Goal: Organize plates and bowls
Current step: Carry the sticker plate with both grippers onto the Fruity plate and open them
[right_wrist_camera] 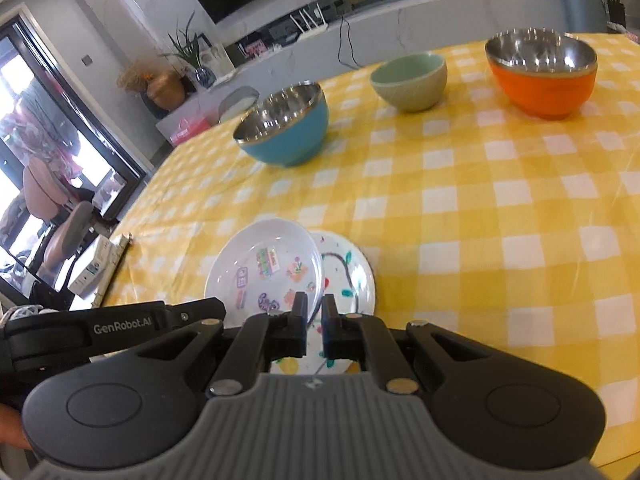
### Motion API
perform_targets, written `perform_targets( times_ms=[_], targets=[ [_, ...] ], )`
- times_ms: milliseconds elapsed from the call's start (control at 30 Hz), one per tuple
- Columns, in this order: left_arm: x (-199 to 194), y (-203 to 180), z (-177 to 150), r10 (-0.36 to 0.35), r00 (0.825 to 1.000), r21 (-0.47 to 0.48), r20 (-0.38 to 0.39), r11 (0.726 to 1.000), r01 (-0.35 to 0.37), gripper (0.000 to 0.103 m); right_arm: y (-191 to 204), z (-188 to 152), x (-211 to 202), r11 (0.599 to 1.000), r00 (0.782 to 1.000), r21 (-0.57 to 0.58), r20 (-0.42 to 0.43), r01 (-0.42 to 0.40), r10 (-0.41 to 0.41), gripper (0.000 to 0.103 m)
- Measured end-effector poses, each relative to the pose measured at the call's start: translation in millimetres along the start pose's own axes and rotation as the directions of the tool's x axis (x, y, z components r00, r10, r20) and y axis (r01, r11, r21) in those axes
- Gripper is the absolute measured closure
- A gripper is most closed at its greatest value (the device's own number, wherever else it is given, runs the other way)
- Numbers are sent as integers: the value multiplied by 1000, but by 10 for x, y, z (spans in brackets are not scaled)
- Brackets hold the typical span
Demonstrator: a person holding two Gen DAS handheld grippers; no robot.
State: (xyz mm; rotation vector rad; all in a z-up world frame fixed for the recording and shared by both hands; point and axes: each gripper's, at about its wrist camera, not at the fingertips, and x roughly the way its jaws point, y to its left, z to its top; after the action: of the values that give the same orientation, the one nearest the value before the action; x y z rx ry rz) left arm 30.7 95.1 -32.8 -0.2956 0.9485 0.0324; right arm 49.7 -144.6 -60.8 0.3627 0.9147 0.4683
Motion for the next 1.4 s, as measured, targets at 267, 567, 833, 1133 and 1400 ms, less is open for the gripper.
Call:
perform_targets(
  times_ms=[267,567,833,1133,1400],
  targets=[
    [94,73,-40,25,999,-23,-43,999,-26,98,-62,-26,145,999,998,46,-57,-18,20,99],
    [122,80,-43,28,998,-30,-56,999,-30,95,-106,-30,221,996,997,82,-76,-23,29,98],
    [122,73,-35,19,998,-36,-58,999,-21,83,-74,-31,208,998,998,55,-61,-13,17,94],
    [-20,29,32,10,1000,-39,-13,999,-10,66,41,21,30,999,1000,-42,10,4,-4,70],
    [-234,-127,168,-23,997,-37,80,999,26,60,88,136,-188,989,993,-126,103,75,-62,66]
  ],
)
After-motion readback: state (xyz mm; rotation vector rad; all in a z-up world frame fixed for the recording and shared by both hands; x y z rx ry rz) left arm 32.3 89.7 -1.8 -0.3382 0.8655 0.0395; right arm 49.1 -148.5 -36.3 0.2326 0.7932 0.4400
